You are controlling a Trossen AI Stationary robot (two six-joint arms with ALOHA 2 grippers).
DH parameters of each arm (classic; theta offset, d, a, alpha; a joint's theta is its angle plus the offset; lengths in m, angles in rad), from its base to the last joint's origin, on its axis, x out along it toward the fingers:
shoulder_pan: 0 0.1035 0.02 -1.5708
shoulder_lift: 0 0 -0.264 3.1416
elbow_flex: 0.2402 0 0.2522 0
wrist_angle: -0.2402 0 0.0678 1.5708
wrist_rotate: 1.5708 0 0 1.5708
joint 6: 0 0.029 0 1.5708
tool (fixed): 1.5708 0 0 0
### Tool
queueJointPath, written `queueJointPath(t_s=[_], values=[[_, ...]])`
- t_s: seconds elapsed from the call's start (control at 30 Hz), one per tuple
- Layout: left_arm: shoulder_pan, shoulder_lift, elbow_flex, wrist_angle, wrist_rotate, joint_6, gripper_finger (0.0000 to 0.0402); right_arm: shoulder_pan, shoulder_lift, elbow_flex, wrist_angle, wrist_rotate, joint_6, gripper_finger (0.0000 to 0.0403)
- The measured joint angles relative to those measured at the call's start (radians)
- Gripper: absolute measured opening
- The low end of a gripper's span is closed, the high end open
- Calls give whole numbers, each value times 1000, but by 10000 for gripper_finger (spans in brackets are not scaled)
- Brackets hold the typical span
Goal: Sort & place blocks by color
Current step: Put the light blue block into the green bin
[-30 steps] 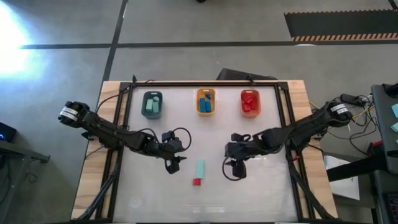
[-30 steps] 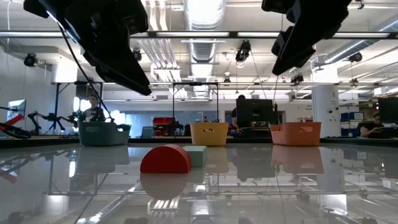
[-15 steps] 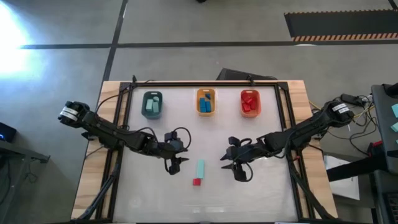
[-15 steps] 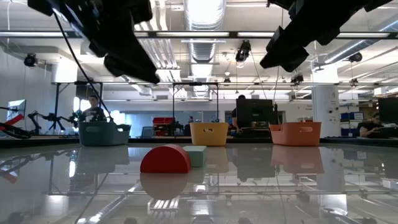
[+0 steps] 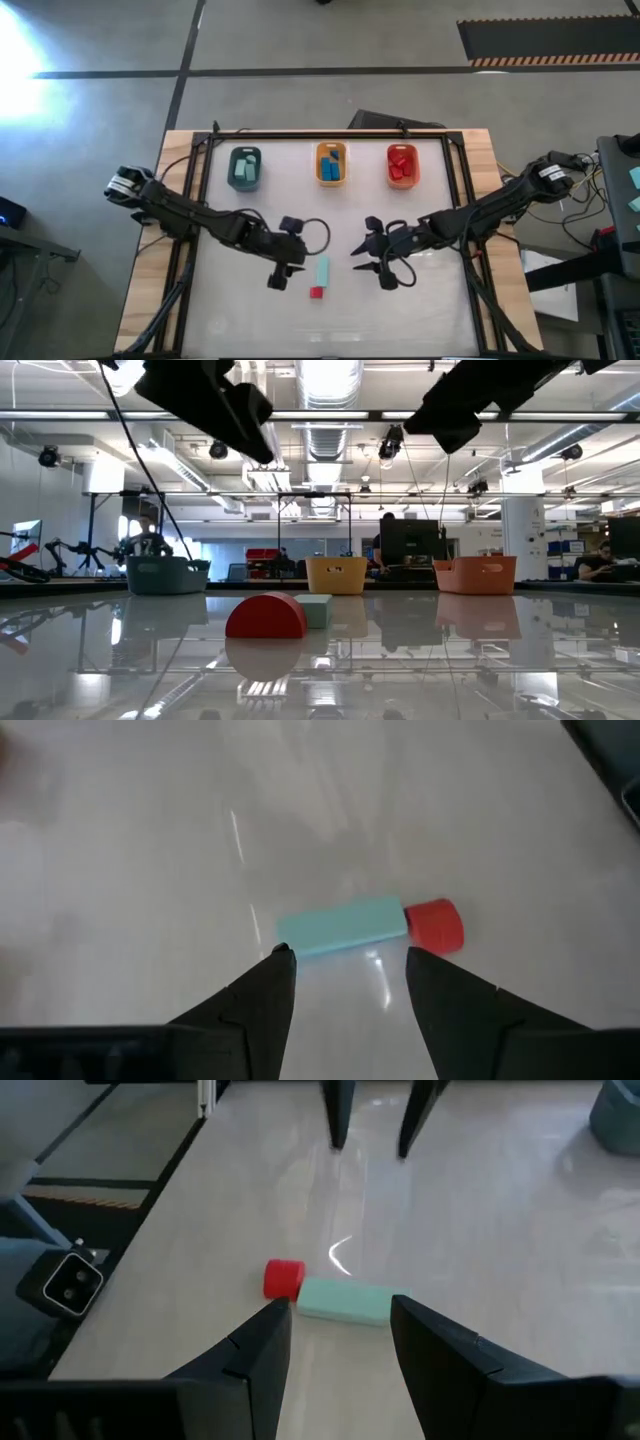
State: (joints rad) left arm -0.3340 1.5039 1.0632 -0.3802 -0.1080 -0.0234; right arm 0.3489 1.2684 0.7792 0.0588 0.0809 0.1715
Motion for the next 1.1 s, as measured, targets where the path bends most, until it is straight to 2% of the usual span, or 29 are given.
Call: queueJointPath(t_s=[0.27, 0.7, 0.87, 1.1], values=[[12, 124, 158, -184, 54, 223, 176, 0, -12, 0, 34, -1, -14, 162], [23, 283, 193, -76, 75, 555, 176, 0, -8, -1, 28, -2, 19, 162], [34, 327, 192, -3, 74, 605, 176, 0, -8, -2, 15, -4, 38, 162], [56, 379, 192, 3, 85, 695, 176, 7, -18, -2, -43, -12, 62, 162]])
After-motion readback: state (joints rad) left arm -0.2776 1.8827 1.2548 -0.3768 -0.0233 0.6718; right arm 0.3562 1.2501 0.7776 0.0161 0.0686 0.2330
